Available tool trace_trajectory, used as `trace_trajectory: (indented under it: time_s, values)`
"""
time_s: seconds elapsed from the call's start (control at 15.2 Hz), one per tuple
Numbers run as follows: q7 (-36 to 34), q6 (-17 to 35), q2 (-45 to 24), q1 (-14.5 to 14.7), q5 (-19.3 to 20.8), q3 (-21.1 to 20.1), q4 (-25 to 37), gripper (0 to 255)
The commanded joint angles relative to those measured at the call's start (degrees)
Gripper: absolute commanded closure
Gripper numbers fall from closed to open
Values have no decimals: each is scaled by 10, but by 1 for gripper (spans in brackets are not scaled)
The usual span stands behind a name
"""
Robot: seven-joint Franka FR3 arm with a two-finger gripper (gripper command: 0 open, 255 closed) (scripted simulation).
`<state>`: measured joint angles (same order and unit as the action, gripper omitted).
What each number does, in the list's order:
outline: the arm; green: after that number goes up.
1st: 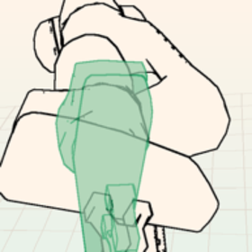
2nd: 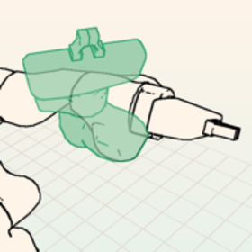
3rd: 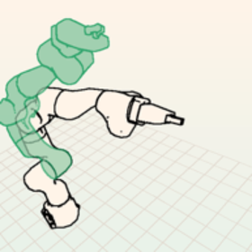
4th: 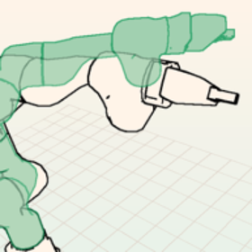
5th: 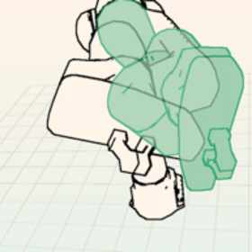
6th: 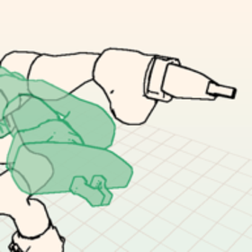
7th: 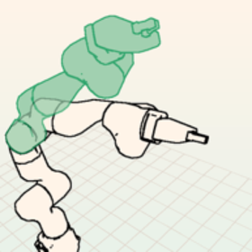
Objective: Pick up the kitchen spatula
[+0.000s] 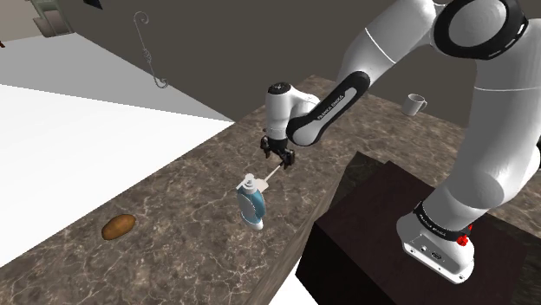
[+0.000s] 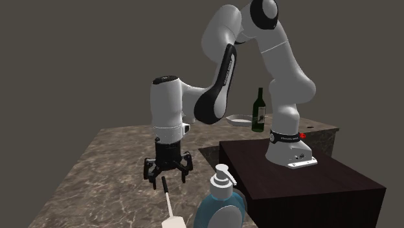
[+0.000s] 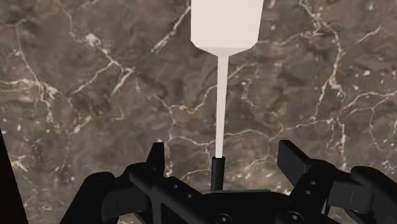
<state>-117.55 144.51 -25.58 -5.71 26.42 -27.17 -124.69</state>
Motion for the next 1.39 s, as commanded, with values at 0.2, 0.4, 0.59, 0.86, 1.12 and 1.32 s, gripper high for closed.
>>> trace_trajectory:
  time_s: [0.2, 0.4, 0.59, 0.86, 1.12, 1.32]
  values:
    - [-34, 18, -44, 22, 28, 28, 22, 0]
    - [-46, 32, -65, 32, 43, 40, 28, 0]
    - [-49, 35, -70, 35, 47, 43, 30, 255]
    - [-49, 36, -71, 35, 47, 44, 29, 255]
    - [-49, 36, -71, 35, 47, 44, 29, 255]
    - [-40, 26, -55, 27, 36, 34, 25, 255]
